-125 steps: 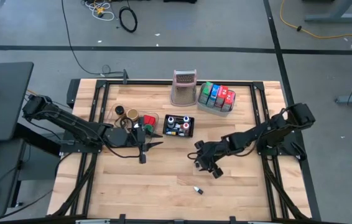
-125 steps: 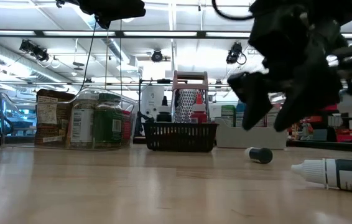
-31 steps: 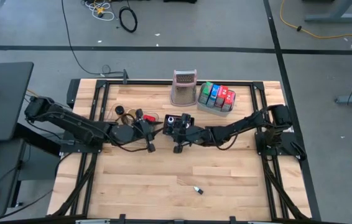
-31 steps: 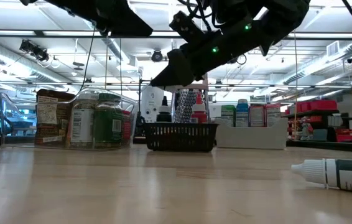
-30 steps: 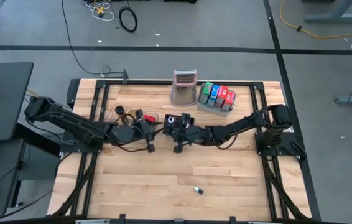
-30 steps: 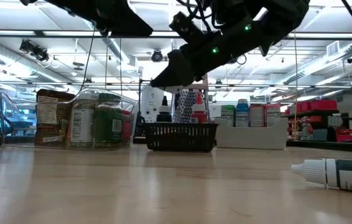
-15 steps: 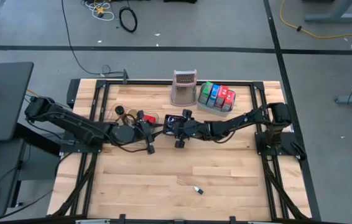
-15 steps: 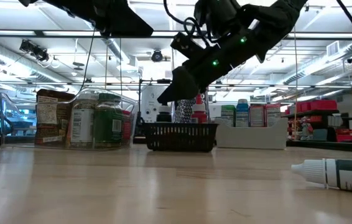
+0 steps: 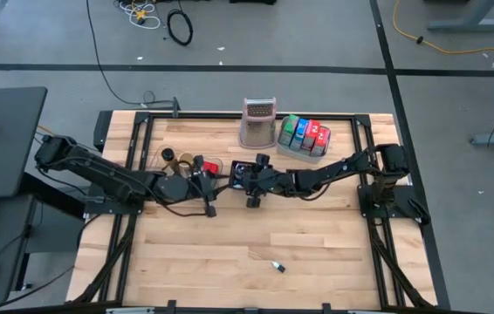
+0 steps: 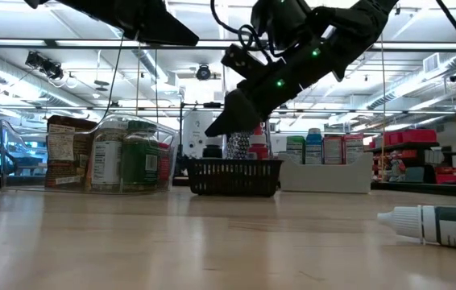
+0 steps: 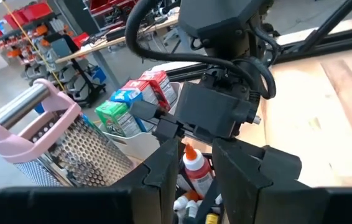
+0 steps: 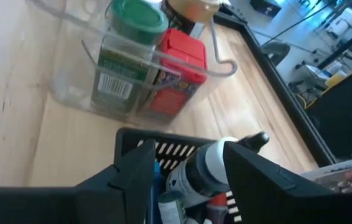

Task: Pick & Place Kitchen Items
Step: Put the small green food coloring bottle into the black bin

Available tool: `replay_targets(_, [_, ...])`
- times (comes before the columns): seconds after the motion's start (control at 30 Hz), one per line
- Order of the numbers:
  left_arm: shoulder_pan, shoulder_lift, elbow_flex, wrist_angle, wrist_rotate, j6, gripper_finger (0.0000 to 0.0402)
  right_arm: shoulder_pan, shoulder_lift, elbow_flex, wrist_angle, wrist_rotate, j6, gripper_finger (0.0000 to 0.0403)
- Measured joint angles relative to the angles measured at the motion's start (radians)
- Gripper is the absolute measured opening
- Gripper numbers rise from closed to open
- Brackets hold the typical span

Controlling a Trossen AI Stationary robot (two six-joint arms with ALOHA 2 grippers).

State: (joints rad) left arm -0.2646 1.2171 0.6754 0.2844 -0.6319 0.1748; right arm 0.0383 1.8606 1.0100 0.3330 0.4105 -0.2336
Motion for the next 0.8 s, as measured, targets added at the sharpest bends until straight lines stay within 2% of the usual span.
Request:
replay_targets(0.23, [0.000,0.000,0.000,0.000,0.000,0.046,0.0110,0.000,0.000,0.000,-0.035,-0.003,-0.002,0.0201])
replay_targets(0.57, [0.000,0.000,0.000,-0.001,0.000,0.073,0.0110,0.009,0.000,0.000,-0.059,-0.091,0.042,0.0201])
replay_targets(0.8, [0.000,0.000,0.000,-0.001,0.000,0.069,0.0110,0.081,-0.020,0.000,-0.087,-0.090,0.066,0.0201])
